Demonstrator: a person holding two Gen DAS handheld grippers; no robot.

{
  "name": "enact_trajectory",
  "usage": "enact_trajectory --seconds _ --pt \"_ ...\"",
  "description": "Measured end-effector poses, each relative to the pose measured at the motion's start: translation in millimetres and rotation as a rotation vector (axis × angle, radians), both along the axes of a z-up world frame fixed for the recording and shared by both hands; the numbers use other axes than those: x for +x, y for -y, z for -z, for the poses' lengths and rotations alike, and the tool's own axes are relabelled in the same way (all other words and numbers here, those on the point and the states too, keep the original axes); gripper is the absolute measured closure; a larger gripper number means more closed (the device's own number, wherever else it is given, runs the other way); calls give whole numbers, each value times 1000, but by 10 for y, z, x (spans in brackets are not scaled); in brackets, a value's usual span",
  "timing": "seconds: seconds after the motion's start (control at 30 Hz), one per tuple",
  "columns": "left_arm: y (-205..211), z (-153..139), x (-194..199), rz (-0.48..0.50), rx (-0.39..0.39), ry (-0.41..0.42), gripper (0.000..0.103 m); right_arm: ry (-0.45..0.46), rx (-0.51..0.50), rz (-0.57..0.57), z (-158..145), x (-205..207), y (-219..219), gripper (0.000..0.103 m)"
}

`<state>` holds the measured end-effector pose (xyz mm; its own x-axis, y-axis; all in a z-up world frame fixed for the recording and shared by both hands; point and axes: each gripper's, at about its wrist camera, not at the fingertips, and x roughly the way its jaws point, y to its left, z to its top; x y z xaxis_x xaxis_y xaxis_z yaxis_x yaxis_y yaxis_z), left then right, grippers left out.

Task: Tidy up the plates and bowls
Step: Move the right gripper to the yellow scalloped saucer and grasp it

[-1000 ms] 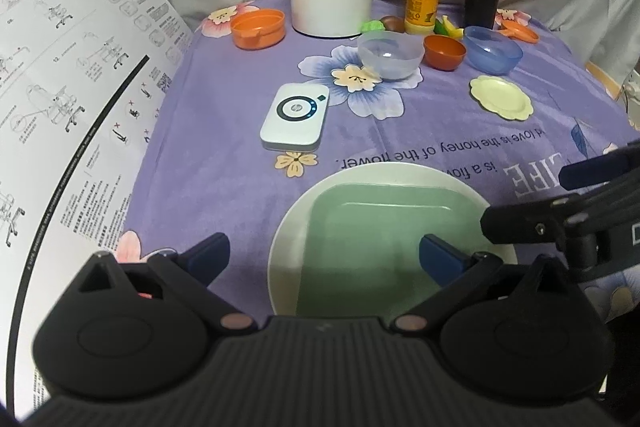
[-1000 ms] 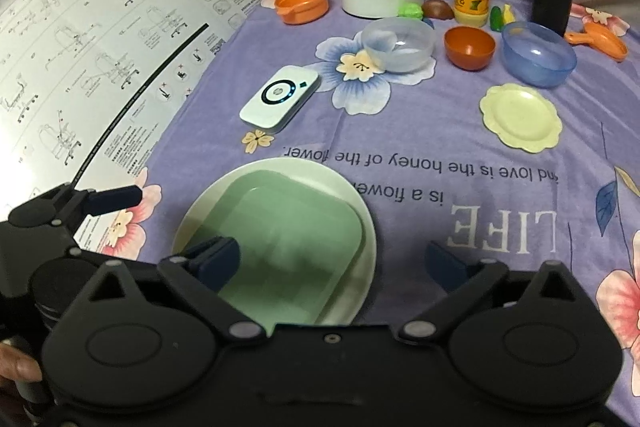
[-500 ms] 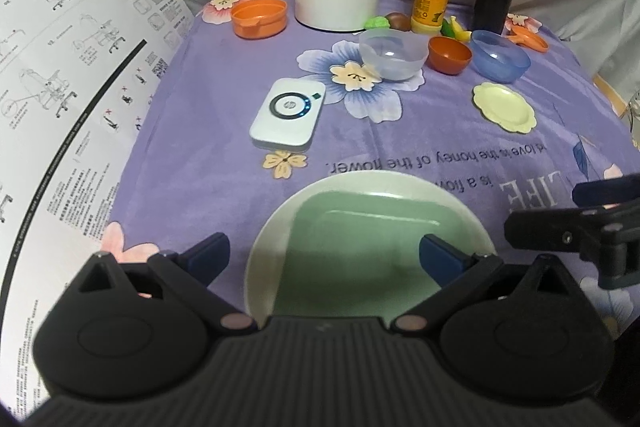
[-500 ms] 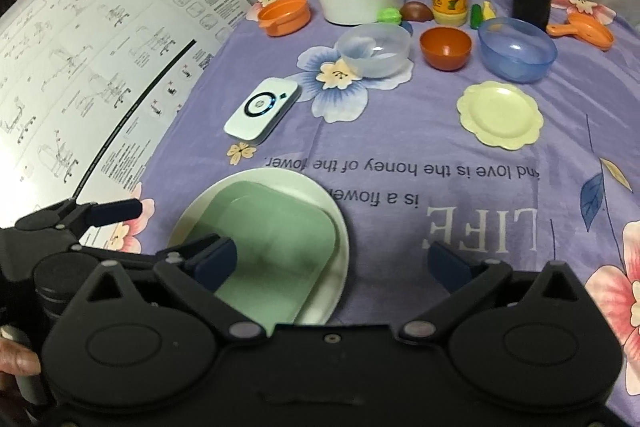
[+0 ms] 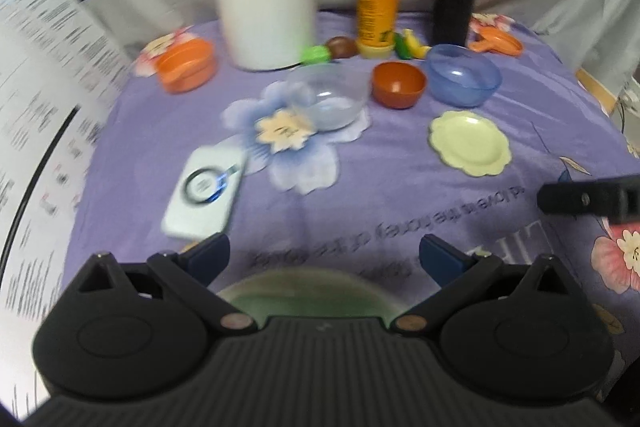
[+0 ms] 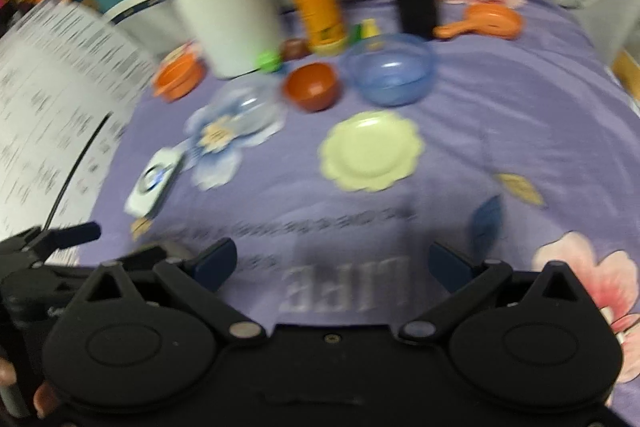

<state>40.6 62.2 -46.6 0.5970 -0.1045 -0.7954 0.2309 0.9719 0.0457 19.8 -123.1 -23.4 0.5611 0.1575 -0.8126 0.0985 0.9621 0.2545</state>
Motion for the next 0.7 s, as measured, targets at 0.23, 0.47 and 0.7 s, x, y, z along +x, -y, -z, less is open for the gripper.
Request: enact_trajectory --seconds 0.23,0.47,0.7 --pt "498 159 358 60 -7 -17 0 -18 12 88 207 265 495 2" --pt "898 320 692 88 -18 -38 0 -18 33 104 387 592 742 28" --pt "1079 496 946 84 -66 -80 8 -41 93 76 589 902 815 53"
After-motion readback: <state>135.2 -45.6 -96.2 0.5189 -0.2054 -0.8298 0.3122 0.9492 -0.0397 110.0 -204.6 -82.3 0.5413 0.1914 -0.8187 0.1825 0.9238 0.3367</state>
